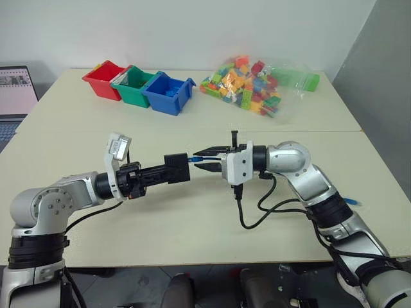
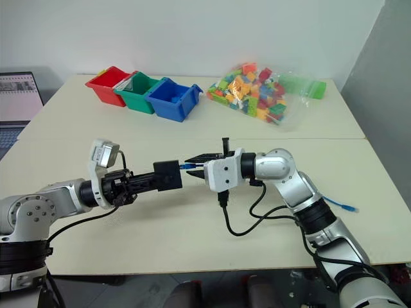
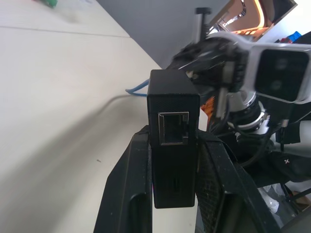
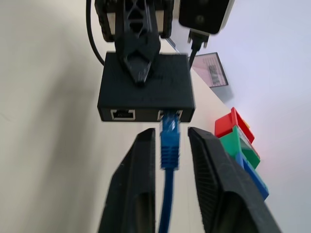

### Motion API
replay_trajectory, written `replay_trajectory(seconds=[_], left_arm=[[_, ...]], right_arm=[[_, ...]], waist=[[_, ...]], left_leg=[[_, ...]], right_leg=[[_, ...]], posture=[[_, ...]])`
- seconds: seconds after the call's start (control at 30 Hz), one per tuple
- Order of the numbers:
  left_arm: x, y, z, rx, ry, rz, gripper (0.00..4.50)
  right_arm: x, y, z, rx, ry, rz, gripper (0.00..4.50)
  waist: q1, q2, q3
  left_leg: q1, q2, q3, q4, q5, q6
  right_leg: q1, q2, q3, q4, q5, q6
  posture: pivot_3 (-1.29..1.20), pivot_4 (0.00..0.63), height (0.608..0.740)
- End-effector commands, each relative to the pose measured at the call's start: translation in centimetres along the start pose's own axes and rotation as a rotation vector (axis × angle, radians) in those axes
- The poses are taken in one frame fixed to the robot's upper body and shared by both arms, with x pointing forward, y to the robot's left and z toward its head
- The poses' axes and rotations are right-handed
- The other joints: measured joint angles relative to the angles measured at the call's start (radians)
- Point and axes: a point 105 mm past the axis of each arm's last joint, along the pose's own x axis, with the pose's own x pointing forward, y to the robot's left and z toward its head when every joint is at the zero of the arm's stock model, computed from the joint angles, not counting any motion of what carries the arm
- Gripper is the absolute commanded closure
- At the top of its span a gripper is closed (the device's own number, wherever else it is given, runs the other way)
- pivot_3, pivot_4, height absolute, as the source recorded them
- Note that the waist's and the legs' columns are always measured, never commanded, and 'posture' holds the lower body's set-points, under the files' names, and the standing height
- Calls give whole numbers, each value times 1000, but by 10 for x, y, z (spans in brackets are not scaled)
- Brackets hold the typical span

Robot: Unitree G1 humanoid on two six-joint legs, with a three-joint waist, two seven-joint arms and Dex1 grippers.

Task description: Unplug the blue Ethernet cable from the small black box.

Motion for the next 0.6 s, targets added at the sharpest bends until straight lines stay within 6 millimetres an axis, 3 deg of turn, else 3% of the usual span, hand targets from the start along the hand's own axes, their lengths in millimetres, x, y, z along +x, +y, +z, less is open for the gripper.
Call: replay_trajectory(seconds=[0.03, 0.2, 0.33, 0.6], left_arm=[[1, -16, -1, 146, 98, -54, 3706], [1, -21, -7, 219, 149, -109, 3706], [4, -26, -3, 230, 129, -147, 3706], [4, -30, 7, 177, 64, -177, 3706]], right_arm=[[-11, 0, 20, 177, -69, 41, 2629], [-29, 6, 18, 609, -86, 65, 2629], [-32, 12, 16, 953, -138, 17, 2629], [-24, 20, 27, 1227, -243, -17, 2629]], waist=[[1, 0, 0], [7, 0, 0], [9, 0, 0], [5, 0, 0]], left_leg=[[0, 0, 0, 0, 0, 0], [0, 0, 0, 0, 0, 0], [0, 0, 0, 0, 0, 0], [0, 0, 0, -1, 0, 0]], right_leg=[[0, 0, 0, 0, 0, 0], [0, 0, 0, 0, 0, 0], [0, 0, 0, 0, -1, -1], [0, 1, 0, 0, -4, 3]], posture=[[0, 150, 740], [0, 150, 740], [0, 150, 740], [0, 150, 740]])
